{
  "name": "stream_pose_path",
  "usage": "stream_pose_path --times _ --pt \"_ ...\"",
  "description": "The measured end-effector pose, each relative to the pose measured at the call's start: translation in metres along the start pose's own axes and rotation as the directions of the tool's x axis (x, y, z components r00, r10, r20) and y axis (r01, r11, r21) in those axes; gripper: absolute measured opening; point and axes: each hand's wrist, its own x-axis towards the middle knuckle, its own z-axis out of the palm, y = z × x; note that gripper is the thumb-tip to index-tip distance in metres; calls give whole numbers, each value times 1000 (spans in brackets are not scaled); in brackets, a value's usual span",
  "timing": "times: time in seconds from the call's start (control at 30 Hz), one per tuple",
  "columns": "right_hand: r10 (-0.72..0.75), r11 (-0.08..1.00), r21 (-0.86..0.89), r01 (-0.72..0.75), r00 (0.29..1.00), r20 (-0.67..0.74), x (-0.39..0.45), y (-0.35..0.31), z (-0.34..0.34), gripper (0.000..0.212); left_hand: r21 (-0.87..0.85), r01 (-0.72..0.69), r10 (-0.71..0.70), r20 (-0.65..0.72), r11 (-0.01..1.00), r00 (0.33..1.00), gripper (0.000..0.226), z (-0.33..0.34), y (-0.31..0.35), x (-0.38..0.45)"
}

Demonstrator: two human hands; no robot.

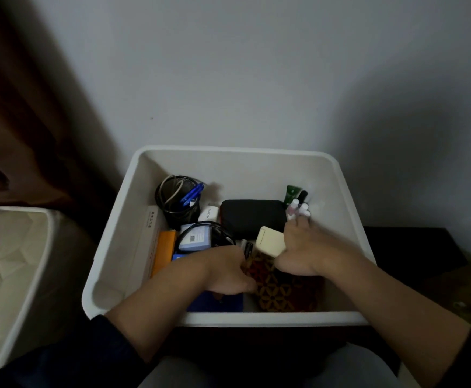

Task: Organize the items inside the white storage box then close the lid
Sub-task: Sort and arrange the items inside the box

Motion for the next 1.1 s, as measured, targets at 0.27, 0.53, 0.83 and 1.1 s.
stream_pose_path --times 0.27,0.53,0.83,1.1 --pt "-177 974 -137 178 984 20 -34 -2 -11 63 135 0 75 -550 991 832 18 2 -41 -74" --pt "-186 971 -135 196 979 86 -53 -6 6 37 228 106 169 -902 968 397 2 37 -35 -97" --pt "-146 984 -94 151 988 53 -62 -6 3 39 5 175 -64 -921 985 385 11 37 -33 -97" --pt "-121 988 -89 124 992 37 -51 -7 15 37 35 236 -62 -918 971 392 17 35 -39 -91"
